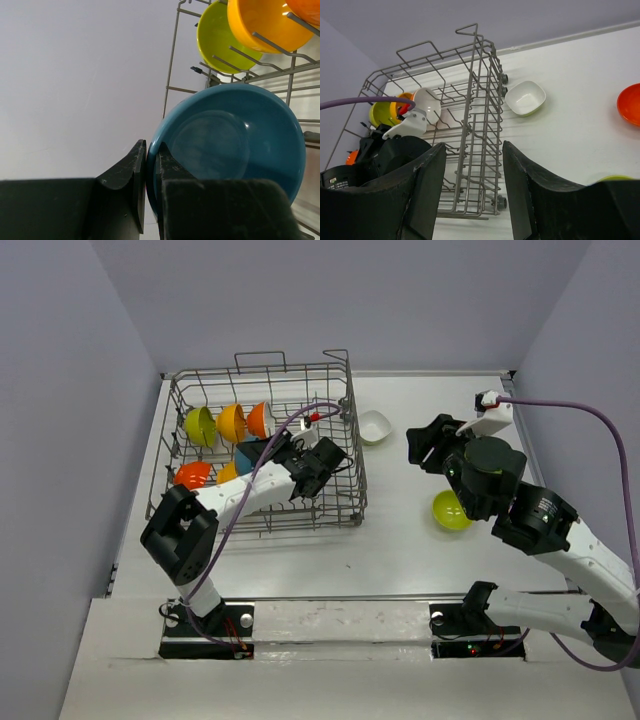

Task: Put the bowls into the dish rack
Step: Insert the bowl into the dish rack.

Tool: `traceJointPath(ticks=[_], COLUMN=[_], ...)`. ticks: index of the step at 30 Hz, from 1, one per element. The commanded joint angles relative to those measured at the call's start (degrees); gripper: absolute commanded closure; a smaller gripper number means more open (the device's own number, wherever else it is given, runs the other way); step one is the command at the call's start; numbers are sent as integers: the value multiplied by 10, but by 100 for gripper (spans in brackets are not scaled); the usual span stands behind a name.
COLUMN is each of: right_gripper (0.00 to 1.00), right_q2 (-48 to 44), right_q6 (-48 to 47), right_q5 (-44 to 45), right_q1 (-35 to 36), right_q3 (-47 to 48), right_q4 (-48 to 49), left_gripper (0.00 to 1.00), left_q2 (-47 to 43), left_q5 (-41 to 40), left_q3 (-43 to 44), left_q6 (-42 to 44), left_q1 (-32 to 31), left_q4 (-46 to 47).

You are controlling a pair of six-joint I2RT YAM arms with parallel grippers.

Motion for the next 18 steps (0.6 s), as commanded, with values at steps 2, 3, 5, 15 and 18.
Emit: traceJointPath(ticks=[2,3,5,15,18], right_gripper=[45,45,45,45,45], right_q2=[-9,-9,-9,-6,-4], right_q6=[-3,-3,-2,-5,-5], right_q5=[16,17,16,14,14], right_q1=[3,3,3,3,3], right_q3=[0,0,1,6,7], right_q4=[29,29,29,29,29], left_gripper=[100,100,100,100,100], left_q2=[-12,-12,-12,-10,-11], left_q5=[-43,-42,-44,-47,-47], left_q3=[-15,-16,-17,-33,-35], left_q6=[16,18,20,55,60], left_q1=[-2,-4,-6,-17,-19], left_q4=[21,23,24,56,62])
